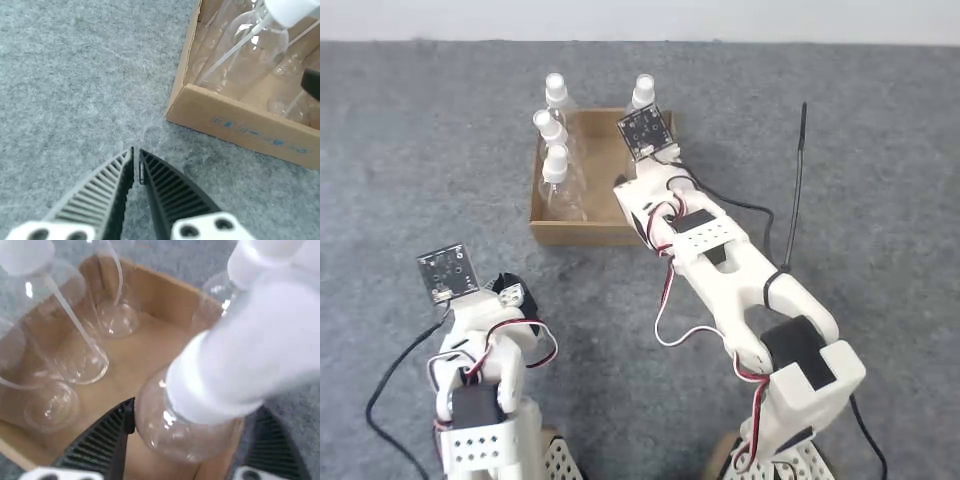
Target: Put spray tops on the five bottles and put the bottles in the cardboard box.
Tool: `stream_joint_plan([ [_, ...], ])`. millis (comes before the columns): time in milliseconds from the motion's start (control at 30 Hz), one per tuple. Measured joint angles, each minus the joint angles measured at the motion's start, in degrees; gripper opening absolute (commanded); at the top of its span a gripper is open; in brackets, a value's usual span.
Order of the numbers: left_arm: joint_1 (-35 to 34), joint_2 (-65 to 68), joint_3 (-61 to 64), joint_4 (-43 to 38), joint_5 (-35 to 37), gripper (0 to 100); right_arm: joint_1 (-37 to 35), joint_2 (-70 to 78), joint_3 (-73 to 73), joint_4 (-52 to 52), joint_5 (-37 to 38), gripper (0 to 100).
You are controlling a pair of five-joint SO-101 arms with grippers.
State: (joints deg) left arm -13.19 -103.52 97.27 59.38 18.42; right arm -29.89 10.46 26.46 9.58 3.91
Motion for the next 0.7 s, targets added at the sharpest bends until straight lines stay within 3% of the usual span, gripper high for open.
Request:
stream_joint_plan([
  [300, 0.0, 0.0, 0.0, 0.0, 0.0, 1, 0.0, -0.2, 0.0, 2.7, 0.0, 35.1],
  [700, 0.0, 0.0, 0.0, 0.0, 0.0, 1, -2.4, -11.2, 0.0, 17.8, -1.7, 35.1],
])
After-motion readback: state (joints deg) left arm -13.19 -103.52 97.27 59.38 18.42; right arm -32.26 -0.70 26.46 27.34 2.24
